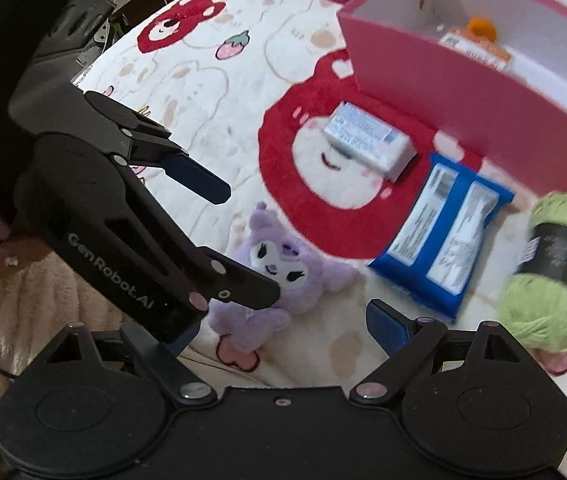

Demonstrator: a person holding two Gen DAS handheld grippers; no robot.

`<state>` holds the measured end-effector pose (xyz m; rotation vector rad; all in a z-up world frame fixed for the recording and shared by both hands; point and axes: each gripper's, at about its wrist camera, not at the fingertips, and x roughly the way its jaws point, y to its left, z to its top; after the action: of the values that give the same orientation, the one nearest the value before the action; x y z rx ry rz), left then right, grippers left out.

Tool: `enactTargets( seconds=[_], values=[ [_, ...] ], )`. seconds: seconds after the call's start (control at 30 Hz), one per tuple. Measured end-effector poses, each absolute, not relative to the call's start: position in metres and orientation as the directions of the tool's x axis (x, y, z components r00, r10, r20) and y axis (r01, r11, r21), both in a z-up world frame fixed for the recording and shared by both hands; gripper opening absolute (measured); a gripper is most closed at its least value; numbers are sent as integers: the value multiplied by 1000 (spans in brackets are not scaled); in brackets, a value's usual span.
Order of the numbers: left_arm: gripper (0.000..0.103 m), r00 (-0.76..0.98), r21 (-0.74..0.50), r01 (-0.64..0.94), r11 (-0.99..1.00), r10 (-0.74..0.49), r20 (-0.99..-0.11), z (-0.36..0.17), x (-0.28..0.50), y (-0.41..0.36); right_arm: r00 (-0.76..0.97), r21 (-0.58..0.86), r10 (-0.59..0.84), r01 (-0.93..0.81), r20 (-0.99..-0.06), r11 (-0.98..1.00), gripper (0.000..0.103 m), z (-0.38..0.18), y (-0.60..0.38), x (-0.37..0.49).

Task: Organize objects
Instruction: 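Withdraw the left tool and move it toward the purple plush doll, then close the left gripper on the purple plush doll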

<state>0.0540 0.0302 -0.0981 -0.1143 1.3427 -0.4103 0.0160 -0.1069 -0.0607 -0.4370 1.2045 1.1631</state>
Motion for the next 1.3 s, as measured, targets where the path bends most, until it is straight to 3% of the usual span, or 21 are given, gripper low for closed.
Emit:
enactTargets(
  seconds=[0.37, 0.67, 0.73, 0.77, 0.9, 1.3],
  values=[
    [83, 139, -277, 215, 936, -310, -941, -130, 60, 29, -223, 465, 479, -745, -849, 478, 92, -102, -96, 15],
    [79, 66, -324, 159, 933, -337, -939, -151, 59, 27, -240, 477, 463, -719, -853, 505, 92, -128, -88, 9],
    [72, 73, -330, 158, 931, -344, -936, -149, 58, 27, -225, 471, 470, -717, -854, 513, 92, -131, -88, 7],
    [62, 68, -340, 156, 927, -354, -933, -149, 58, 26, -219, 473, 477, -714, -851, 516, 91, -132, -89, 7],
    [54, 62, -351, 151, 924, -363, -930, -150, 58, 26, -159, 427, 481, -738, -862, 522, 71, -131, -90, 3],
    [51, 157, -396, 73, 915, -403, -902, -135, 60, 36, -37, 330, 506, -799, -862, 503, 61, -120, -91, -2]
  ],
)
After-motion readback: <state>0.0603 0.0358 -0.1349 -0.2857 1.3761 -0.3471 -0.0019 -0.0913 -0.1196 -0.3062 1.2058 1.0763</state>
